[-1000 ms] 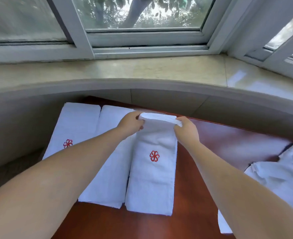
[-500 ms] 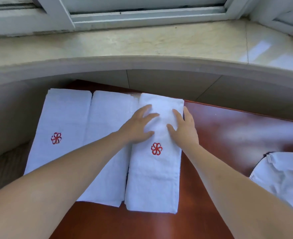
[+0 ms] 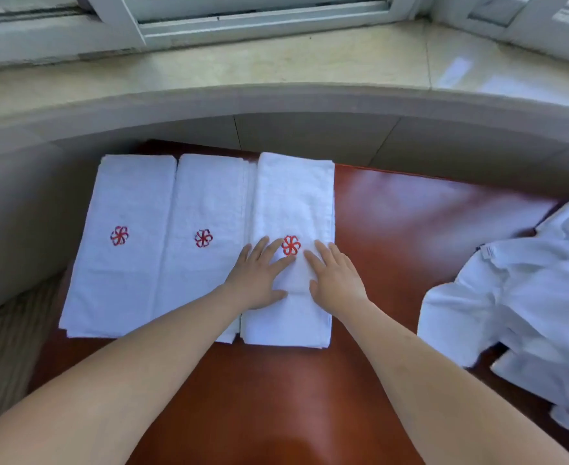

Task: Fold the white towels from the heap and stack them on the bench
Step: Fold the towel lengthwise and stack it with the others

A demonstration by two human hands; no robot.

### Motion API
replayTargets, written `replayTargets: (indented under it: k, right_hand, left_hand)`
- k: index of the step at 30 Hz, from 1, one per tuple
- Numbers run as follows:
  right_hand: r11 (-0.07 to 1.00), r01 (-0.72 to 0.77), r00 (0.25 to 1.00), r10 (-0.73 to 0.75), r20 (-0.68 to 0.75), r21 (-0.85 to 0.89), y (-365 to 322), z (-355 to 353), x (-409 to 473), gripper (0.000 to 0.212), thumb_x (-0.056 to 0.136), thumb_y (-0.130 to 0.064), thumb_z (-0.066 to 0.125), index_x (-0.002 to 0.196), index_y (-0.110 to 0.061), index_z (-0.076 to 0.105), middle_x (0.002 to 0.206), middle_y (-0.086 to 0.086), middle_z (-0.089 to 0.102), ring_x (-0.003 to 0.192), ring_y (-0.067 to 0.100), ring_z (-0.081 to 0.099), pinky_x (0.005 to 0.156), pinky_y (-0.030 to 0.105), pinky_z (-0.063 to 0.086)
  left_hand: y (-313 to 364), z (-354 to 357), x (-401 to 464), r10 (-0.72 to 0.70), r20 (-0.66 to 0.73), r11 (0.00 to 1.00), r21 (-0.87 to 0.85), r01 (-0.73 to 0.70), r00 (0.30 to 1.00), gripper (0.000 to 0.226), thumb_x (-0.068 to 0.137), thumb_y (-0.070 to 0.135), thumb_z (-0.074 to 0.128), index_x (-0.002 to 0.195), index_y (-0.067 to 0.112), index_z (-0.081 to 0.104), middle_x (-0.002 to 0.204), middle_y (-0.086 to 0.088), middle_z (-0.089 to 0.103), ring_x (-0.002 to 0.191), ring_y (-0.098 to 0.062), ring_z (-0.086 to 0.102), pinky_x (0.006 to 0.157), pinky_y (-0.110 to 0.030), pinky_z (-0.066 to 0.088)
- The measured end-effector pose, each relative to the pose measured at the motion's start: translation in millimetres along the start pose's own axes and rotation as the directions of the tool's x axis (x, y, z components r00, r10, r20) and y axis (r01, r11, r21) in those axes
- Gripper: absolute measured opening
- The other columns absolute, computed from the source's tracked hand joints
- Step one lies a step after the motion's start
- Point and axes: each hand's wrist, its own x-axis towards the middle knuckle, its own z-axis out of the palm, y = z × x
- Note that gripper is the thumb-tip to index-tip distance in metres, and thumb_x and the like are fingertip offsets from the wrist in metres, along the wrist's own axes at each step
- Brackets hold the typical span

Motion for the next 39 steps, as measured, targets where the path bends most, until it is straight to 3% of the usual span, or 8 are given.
replayTargets:
  k: [10, 12, 16, 18, 24, 32, 39]
  right_hand:
    - [1.000, 0.000, 0.995, 0.002, 0.098, -0.021, -12.9, 42.4, -105.9, 0.079, 0.099, -0.041, 0.056, 0.163, -0.022, 0.015, 0.172, 0.001, 0.002, 0.155, 0.026, 0.016, 0.125, 0.038, 0.020]
    - [0.999, -0.011, 0.985, 0.016, 0.169, -0.030, -15.5, 40.3, -123.4, 0.072, 0.099, -0.041, 0.055, 0.161, -0.020, 0.023, 0.170, 0.003, 0.011, 0.150, 0.026, 0.028, 0.119, 0.039, 0.029]
    - [0.999, -0.011, 0.977, 0.020, 0.211, -0.047, -16.9, 21.1, -151.6, 0.054, 0.100, -0.040, 0.053, 0.148, -0.019, 0.045, 0.153, 0.004, 0.042, 0.135, 0.028, 0.046, 0.107, 0.041, 0.042]
    - [0.999, -0.026, 0.984, 0.031, 0.175, -0.027, -16.8, 8.0, -166.4, 0.055, 0.100, -0.040, 0.053, 0.150, -0.019, 0.044, 0.151, 0.003, 0.044, 0.134, 0.028, 0.047, 0.107, 0.042, 0.044]
    - [0.999, -0.043, 0.997, 0.041, 0.066, 0.023, -20.4, -30.7, -218.9, 0.061, 0.099, -0.038, 0.053, 0.155, -0.022, 0.038, 0.156, 0.001, 0.040, 0.141, 0.027, 0.041, 0.113, 0.043, 0.039]
    - [0.996, -0.061, 0.994, 0.067, -0.088, 0.064, -38.7, -71.4, -289.2, 0.058, 0.098, -0.035, 0.055, 0.153, -0.023, 0.041, 0.156, 0.001, 0.041, 0.142, 0.025, 0.039, 0.111, 0.040, 0.036]
    - [0.995, -0.097, 0.982, 0.098, -0.162, 0.017, -53.1, -82.1, -368.3, 0.060, 0.098, -0.039, 0.058, 0.154, -0.025, 0.041, 0.160, -0.001, 0.038, 0.146, 0.024, 0.036, 0.118, 0.040, 0.032]
  left_hand:
    - [67.0, 54.6, -80.1, -0.067, 0.042, 0.997, -0.037, 0.068, 0.997, 0.084, 0.094, 0.063, 0.054, 0.162, 0.040, 0.010, 0.171, 0.002, -0.012, 0.157, -0.027, -0.010, 0.126, -0.051, 0.003]
    - [80.0, 54.4, -97.0, -0.064, 0.103, 0.996, -0.062, 0.071, 0.993, 0.080, 0.095, 0.062, 0.054, 0.162, 0.038, 0.016, 0.172, 0.000, -0.004, 0.158, -0.026, 0.000, 0.126, -0.047, 0.011]
    - [102.7, 36.6, -126.7, -0.077, 0.165, 0.985, -0.137, 0.100, 0.983, 0.068, 0.095, 0.058, 0.055, 0.156, 0.034, 0.036, 0.162, 0.001, 0.034, 0.144, -0.023, 0.041, 0.113, -0.039, 0.039]
    - [112.1, 24.1, -140.6, -0.107, 0.134, 0.980, -0.154, 0.128, 0.985, 0.065, 0.095, 0.055, 0.056, 0.155, 0.035, 0.038, 0.157, 0.003, 0.042, 0.138, -0.023, 0.047, 0.109, -0.040, 0.043]
    - [138.7, -19.7, -191.1, -0.149, -0.009, 0.965, -0.217, 0.143, 0.989, 0.061, 0.096, 0.049, 0.057, 0.153, 0.036, 0.040, 0.159, 0.006, 0.038, 0.140, -0.022, 0.044, 0.109, -0.042, 0.044]
    - [164.8, -68.2, -264.5, -0.120, -0.171, 0.979, -0.186, 0.088, 0.978, 0.056, 0.098, 0.039, 0.055, 0.151, 0.032, 0.043, 0.160, 0.008, 0.036, 0.139, -0.021, 0.045, 0.106, -0.041, 0.045]
    - [203.8, -64.5, -322.3, -0.077, -0.296, 0.973, -0.232, 0.007, 0.952, 0.054, 0.097, 0.035, 0.054, 0.150, 0.033, 0.045, 0.159, 0.009, 0.036, 0.139, -0.021, 0.044, 0.103, -0.040, 0.046]
